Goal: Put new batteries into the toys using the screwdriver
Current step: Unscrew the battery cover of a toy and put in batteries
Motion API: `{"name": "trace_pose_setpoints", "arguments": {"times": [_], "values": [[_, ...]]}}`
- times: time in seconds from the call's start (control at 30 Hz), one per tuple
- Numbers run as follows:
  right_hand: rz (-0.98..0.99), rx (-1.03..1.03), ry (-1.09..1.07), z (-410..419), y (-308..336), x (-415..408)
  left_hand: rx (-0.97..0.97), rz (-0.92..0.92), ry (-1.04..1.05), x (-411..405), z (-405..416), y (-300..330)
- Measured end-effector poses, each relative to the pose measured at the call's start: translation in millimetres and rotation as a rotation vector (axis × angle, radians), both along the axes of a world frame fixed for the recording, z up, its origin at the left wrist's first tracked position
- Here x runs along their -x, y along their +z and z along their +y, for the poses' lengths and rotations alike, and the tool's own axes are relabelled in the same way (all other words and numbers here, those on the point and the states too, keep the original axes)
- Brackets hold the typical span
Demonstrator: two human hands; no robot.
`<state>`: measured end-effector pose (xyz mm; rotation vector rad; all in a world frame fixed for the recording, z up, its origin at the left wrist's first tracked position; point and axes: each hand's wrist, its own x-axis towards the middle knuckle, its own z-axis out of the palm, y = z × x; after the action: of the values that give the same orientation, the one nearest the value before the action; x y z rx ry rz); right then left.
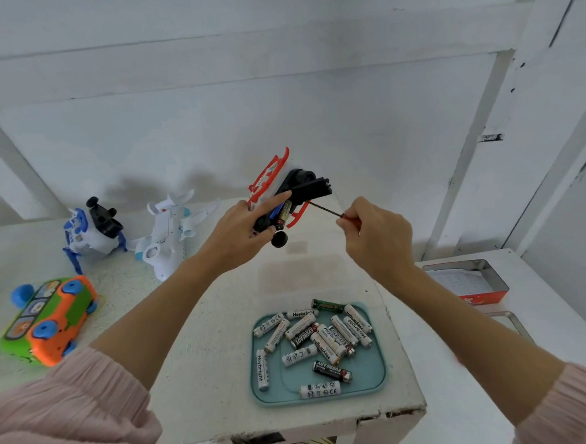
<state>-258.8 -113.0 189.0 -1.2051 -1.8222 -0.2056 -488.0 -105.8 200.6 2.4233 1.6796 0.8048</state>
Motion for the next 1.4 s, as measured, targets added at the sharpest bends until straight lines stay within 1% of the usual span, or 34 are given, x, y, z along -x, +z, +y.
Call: {"name": "trace_pose_setpoints", "arguments": {"times": [0.17, 0.3, 0.4, 0.57, 0.8, 0.93, 1.2, 1.4], "values": [[-0.096, -0.062, 0.084, 16, 3, 4, 0.012, 0.039, -0.024, 0, 1, 2], [-0.15, -0.065, 0.114, 25, 8, 0, 0.027, 0.107, -0.043, 1, 3, 3], [-0.178, -0.048, 0.132, 26, 9, -4, 0.035, 0.12, -0.044, 2, 4, 3], [-0.202, -0.003, 0.141, 28, 5, -15, 0.067, 0.151, -0.077, 0, 5, 6], [-0.163, -0.026, 0.133, 23, 1, -20, 0.086, 0.125, -0.075, -8, 6, 11], [-0.118, -0.036, 0.098, 19, 4, -19, 0.124, 0.066, -0.066, -11, 4, 16], [-0.007, -0.057, 0.084, 15, 11, -9, 0.203, -0.216, -0.045, -18, -1, 14], [0.033, -0.013, 0.137, 15, 14, -11, 0.214, -0.292, -0.042, -17, -7, 15]]}}
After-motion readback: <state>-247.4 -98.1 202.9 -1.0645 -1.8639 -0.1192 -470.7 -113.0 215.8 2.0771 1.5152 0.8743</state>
